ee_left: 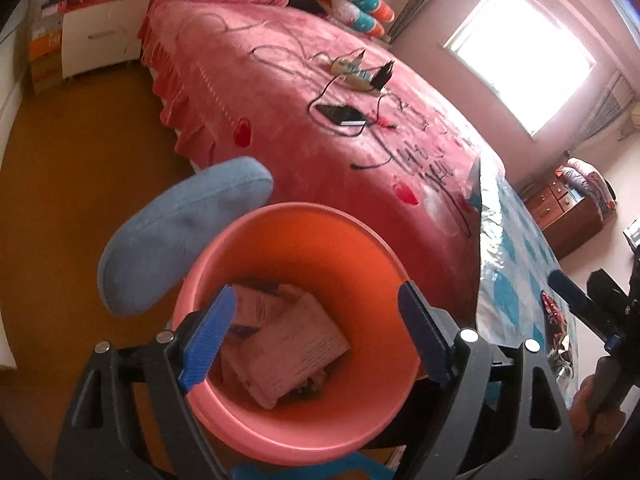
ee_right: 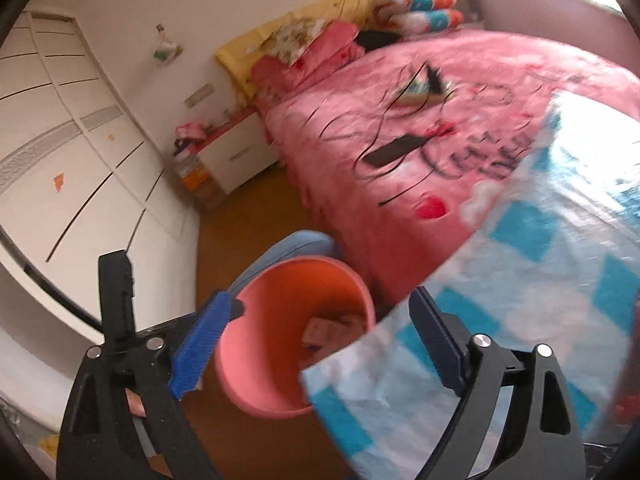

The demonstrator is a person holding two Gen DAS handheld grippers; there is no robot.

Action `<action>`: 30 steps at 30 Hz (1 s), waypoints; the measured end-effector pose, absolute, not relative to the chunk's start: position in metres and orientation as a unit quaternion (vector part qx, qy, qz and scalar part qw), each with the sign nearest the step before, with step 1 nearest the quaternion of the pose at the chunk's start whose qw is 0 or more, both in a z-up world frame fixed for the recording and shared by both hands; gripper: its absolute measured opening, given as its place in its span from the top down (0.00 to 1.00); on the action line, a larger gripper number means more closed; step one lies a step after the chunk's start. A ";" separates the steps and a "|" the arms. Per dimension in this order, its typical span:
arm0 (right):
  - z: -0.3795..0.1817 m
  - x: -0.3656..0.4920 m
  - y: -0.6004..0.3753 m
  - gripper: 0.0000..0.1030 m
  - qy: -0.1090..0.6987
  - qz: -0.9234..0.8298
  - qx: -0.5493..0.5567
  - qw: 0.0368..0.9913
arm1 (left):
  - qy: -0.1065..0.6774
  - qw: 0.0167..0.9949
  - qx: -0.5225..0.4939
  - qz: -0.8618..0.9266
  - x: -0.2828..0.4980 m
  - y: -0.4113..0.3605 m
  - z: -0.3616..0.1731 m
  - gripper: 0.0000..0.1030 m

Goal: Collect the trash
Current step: 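Open both tools to drop the wipes and green packet into the bucket, then move both open tools back to the trash on the table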

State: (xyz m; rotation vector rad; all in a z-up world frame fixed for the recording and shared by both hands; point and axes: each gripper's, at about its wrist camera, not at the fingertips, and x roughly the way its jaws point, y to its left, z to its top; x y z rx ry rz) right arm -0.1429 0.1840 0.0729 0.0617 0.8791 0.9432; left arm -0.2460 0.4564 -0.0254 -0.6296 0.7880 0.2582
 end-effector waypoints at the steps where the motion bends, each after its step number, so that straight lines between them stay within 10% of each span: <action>1: 0.074 -0.144 0.179 0.10 0.405 0.437 0.029 0.803 | 0.367 0.872 -0.301 0.122 -0.246 0.454 -0.023 0.18; 30: 0.097 -0.168 0.039 0.05 0.230 0.370 0.023 0.900 | 0.331 0.926 -0.184 0.002 -0.202 0.292 0.037 0.14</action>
